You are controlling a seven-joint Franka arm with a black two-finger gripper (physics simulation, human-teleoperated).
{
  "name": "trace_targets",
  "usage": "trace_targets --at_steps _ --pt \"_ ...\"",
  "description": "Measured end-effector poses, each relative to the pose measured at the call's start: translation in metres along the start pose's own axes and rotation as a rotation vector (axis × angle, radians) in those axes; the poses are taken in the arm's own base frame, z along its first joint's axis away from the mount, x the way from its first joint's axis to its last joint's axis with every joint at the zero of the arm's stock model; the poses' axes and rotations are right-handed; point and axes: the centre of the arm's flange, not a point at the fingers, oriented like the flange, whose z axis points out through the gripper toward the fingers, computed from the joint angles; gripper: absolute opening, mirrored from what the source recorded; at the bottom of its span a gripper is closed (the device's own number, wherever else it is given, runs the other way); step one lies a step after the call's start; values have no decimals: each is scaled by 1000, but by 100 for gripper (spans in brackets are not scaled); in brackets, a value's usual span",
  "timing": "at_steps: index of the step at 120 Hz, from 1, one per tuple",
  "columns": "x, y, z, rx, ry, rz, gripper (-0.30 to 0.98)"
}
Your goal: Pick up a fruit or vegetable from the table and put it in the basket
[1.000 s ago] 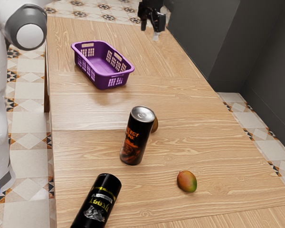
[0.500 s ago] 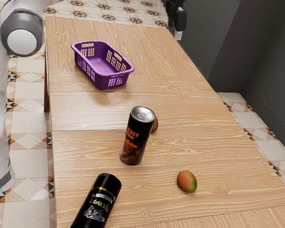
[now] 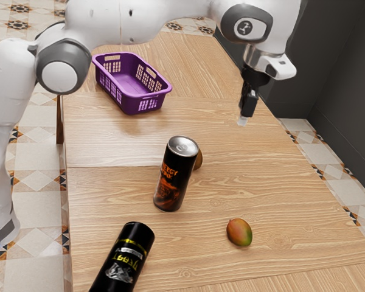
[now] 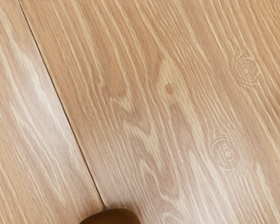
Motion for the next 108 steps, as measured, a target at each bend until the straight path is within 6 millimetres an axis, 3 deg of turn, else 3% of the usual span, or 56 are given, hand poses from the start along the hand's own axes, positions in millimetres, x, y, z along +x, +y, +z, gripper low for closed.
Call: trace_targets --at_steps 19,39,66,108 --pt "28 46 24 -16 -8 123 67" --pt "36 63 36 -16 -16 182 67" --pt "51 127 74 -39 -74 312 67" --pt "60 179 118 -111 -112 243 67"
